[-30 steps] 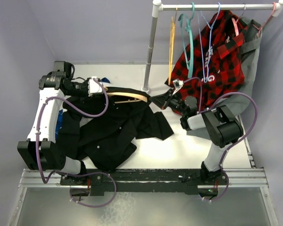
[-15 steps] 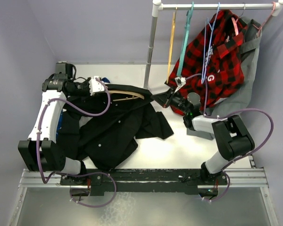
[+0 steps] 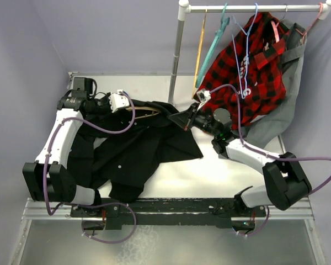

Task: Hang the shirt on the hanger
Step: Hang the shirt on the hanger.

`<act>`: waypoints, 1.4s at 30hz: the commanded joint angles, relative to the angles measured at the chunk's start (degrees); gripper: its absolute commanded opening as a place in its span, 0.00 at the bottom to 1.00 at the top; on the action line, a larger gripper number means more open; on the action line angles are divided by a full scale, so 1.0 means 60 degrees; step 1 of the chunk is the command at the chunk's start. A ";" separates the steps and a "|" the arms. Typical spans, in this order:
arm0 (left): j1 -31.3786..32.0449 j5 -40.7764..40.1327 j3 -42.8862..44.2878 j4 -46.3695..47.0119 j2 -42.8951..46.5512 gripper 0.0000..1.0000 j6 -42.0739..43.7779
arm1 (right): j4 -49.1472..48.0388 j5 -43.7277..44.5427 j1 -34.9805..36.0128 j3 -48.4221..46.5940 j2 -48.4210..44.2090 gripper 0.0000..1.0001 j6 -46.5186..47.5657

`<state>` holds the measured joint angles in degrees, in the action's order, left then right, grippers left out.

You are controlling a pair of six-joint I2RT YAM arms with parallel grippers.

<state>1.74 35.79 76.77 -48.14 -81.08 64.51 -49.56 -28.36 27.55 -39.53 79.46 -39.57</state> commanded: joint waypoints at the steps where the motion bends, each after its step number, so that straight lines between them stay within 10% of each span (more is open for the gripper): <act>1: 0.0167 -0.0855 -0.0145 0.1500 0.0349 0.00 -0.1347 | -0.0448 0.0178 0.0655 -0.0494 -0.0206 0.00 -0.0516; 22: 0.0282 0.4036 -0.0212 -0.0123 0.1763 0.00 -0.3705 | -0.1832 0.1723 0.2689 0.1253 -0.1392 0.01 0.0456; 25: 0.0282 0.4593 -0.0390 -0.0483 0.1846 0.00 -0.3472 | -0.1738 0.1808 0.3400 0.0915 -0.1313 0.16 0.0706; 26: 0.0282 0.4797 -0.0387 -0.0758 0.1843 0.00 -0.3223 | -0.1669 0.1749 0.3594 0.0785 -0.1293 0.30 0.0818; 28: 0.0289 0.5180 -0.0257 -0.1590 0.1790 0.00 -0.2350 | -0.1398 0.1757 0.3917 0.0714 -0.1561 0.92 0.1205; 29: 0.0283 0.5296 -0.0159 -0.1982 0.1746 0.00 -0.1995 | -0.1019 0.1940 0.4052 0.0784 -0.1919 0.99 0.1640; 42: 0.0284 0.5632 0.1089 -0.6750 0.0174 0.00 0.2555 | 0.7213 0.3622 0.5317 0.0132 -0.6544 1.00 0.8002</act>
<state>3.42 65.73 81.12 -81.34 -79.18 71.42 -25.98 -10.81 57.54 -33.26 41.80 -8.91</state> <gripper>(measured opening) 0.154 0.995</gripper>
